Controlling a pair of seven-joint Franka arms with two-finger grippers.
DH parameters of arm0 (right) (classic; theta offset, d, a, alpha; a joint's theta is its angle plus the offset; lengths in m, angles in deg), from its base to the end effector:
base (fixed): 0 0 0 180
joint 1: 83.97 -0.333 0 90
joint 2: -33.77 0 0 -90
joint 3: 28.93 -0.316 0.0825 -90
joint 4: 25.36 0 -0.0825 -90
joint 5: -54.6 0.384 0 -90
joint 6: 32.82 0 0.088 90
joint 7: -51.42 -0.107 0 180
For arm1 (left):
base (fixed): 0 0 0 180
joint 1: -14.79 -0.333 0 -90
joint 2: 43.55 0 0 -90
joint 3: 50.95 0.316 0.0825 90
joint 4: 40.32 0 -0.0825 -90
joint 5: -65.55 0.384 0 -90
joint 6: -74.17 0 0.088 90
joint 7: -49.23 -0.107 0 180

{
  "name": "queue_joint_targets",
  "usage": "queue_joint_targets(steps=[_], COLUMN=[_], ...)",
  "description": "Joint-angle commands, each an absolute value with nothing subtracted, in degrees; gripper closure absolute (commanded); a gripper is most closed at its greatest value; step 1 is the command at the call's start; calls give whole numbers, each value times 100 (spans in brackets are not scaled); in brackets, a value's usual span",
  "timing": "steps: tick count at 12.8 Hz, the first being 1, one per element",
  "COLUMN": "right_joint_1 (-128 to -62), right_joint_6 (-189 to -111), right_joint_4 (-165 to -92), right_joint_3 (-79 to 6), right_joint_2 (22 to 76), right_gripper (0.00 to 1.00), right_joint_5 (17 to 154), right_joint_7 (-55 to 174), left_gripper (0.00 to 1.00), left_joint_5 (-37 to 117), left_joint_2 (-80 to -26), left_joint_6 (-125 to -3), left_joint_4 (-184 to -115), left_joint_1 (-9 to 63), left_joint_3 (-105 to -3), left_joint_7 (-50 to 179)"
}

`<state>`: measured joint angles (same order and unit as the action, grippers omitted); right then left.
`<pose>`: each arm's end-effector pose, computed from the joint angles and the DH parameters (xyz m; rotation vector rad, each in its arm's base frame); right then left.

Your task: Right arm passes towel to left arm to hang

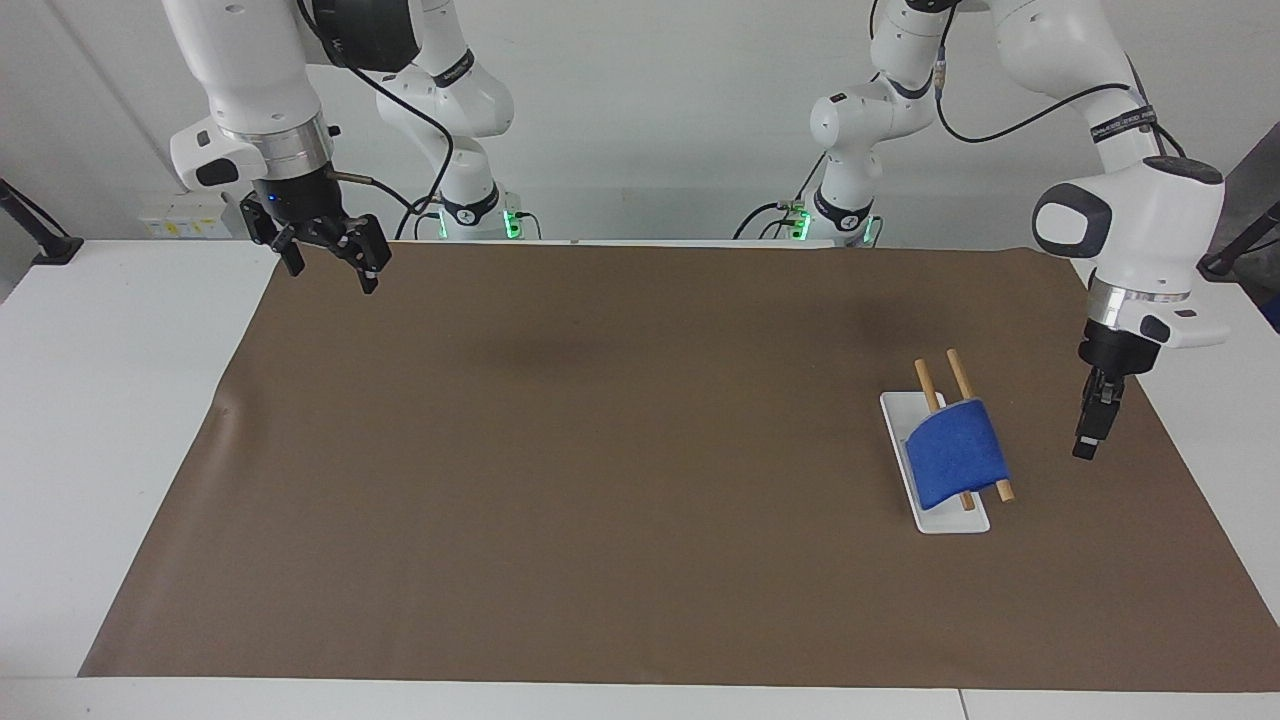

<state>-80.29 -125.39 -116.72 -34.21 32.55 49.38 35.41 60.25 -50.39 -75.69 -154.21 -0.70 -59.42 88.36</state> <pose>0.5525 0.0066 0.6295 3.0312 -0.3798 0.0857 0.6153 0.0808 0.4617 2.5735 1.2100 0.6777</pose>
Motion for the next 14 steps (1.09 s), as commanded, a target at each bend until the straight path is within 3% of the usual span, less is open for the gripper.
queue_joint_targets(steps=[1, 5, 14], right_joint_1=[-8248, -8134, -8275], right_joint_6=[-12195, -11992, -11974], right_joint_4=[-11466, -11501, -11580], right_joint_3=[-3113, -3087, -2964], right_joint_2=[3289, 3227, 3209], right_gripper=[0, 0, 0], right_joint_5=[5003, 5320, 5337], right_joint_7=[3727, 3709, 3700], left_gripper=[44, 44, 46], left_joint_5=[6177, 6712, 7432], left_joint_2=[-5198, -5576, -5330], left_joint_6=[-7290, -5341, -1376], left_joint_4=[-14994, -13501, -12058], left_joint_1=[-94, 3, 135], left_joint_3=[-5903, -5921, -6965], left_joint_7=[8756, 8677, 7211])
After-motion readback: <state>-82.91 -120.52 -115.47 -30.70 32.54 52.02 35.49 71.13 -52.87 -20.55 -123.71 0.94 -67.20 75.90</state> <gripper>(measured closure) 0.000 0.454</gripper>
